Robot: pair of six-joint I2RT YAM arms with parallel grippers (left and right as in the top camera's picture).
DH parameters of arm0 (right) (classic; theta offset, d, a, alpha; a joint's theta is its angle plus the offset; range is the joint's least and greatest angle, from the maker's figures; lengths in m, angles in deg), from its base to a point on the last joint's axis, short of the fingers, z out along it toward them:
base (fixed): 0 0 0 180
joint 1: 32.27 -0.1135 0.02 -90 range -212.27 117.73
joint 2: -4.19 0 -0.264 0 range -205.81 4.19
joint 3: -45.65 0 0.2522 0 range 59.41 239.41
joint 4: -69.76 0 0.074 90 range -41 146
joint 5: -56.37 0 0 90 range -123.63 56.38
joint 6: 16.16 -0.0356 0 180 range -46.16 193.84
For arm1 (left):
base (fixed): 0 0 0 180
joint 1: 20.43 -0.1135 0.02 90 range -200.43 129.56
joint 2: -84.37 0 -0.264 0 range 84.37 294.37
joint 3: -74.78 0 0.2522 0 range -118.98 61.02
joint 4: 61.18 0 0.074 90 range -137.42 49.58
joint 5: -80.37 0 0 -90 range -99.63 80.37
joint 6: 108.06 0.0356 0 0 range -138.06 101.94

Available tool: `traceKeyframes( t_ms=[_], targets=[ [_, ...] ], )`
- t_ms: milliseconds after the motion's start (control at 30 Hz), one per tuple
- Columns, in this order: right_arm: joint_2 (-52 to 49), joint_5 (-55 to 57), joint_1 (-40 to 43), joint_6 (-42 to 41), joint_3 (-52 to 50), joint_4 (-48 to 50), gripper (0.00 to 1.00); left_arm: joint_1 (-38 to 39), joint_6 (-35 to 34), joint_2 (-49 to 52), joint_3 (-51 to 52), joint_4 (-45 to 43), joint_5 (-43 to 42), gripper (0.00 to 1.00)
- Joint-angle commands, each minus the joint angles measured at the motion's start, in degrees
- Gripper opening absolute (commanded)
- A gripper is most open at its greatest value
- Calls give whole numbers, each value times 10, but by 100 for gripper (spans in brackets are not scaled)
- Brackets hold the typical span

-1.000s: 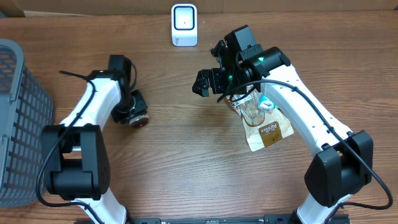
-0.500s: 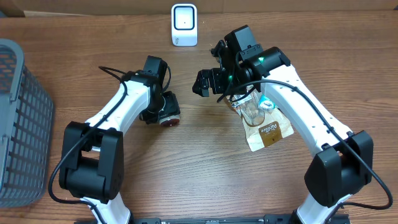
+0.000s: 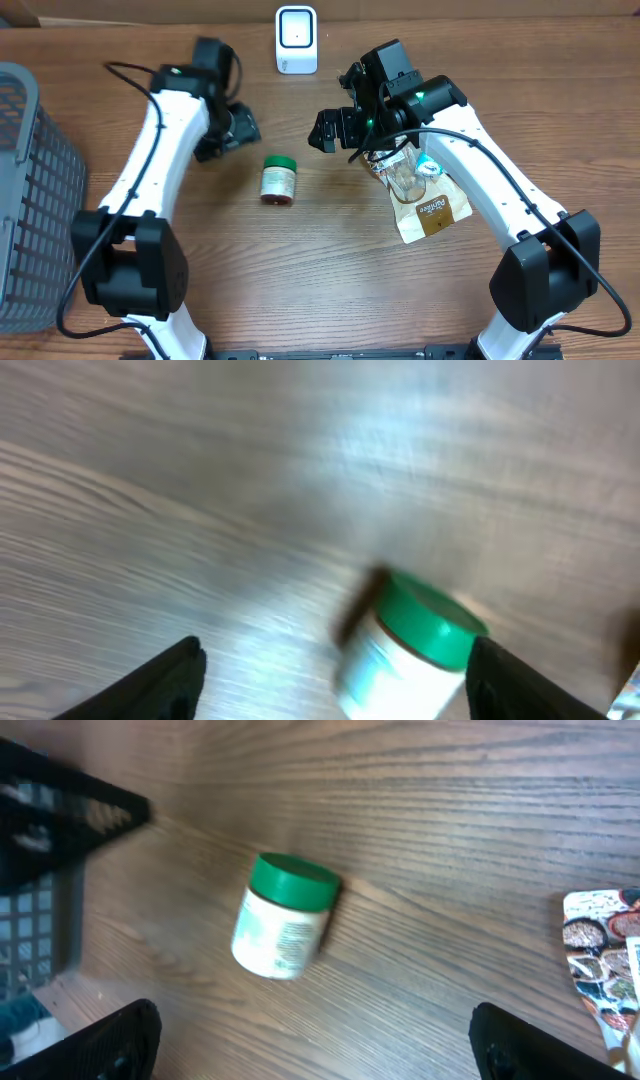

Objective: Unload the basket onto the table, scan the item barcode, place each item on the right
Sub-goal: 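Slide the jar toward the centre with the left gripper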

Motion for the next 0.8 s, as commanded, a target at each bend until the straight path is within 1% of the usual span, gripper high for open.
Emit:
traceKeyframes(
  t_ms=[0,200,400,433,467,500,567,600,667,700,767],
  targets=[
    [-5,8,-4,-42,-3,10,100,-41,14,-1,-27,8,25,78],
    [-36,43,-20,-126,-3,13,100,-74,19,1,-11,11,26,79],
    [-89,40,-44,-161,-3,33,100,-73,18,1,27,-16,29,80],
    [-98,40,-50,-161,-3,38,97,-73,18,1,36,-22,24,80],
    [-114,40,-59,-161,-3,47,91,-73,18,1,50,-30,20,77],
    [-123,40,-63,-161,-3,52,86,-73,18,1,58,-32,17,72],
    [-139,41,-67,-163,-3,56,73,-73,18,1,72,-34,10,59],
    [-146,45,-68,-170,-3,55,69,-73,19,1,76,-34,9,45],
    [-161,51,-69,-175,-3,56,66,-71,22,1,82,-32,6,24],
    [-167,51,-69,-175,-3,57,65,-69,29,1,82,-31,5,18],
    [-179,51,-69,-175,-3,59,65,-62,43,1,82,-31,2,16]
  ],
)
